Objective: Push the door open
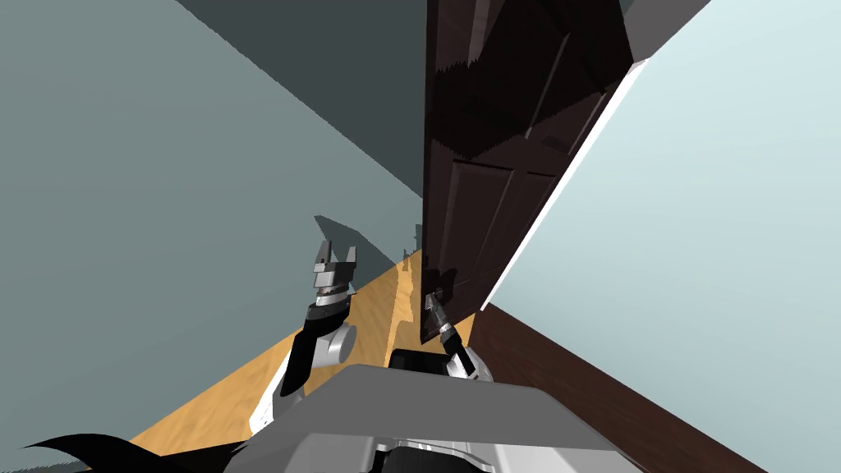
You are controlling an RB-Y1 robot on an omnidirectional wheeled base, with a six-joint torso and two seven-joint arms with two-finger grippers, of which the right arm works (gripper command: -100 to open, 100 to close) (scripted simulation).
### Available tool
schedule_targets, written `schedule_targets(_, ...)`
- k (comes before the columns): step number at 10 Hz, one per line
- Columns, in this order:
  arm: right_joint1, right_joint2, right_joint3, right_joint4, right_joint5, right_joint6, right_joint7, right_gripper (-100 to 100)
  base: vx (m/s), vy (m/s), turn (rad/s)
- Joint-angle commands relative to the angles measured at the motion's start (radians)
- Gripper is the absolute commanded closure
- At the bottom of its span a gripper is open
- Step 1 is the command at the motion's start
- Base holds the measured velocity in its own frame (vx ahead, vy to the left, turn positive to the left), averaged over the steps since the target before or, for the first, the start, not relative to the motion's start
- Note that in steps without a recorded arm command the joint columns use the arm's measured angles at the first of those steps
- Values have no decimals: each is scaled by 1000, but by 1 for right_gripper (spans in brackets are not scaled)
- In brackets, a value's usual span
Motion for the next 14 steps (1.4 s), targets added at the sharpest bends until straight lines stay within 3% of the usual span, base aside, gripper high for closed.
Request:
schedule_targets(1, 0, -1, 0, 0, 0, 1, 0, 100, -15, -8, -10)
schedule_targets(6, 0, -1, 0, 0, 0, 1, 0, 100, -16, -10, 3)
schedule_targets(14, -16, -11, -109, 30, -25, 4, 28, 100, 156, 121, -43)
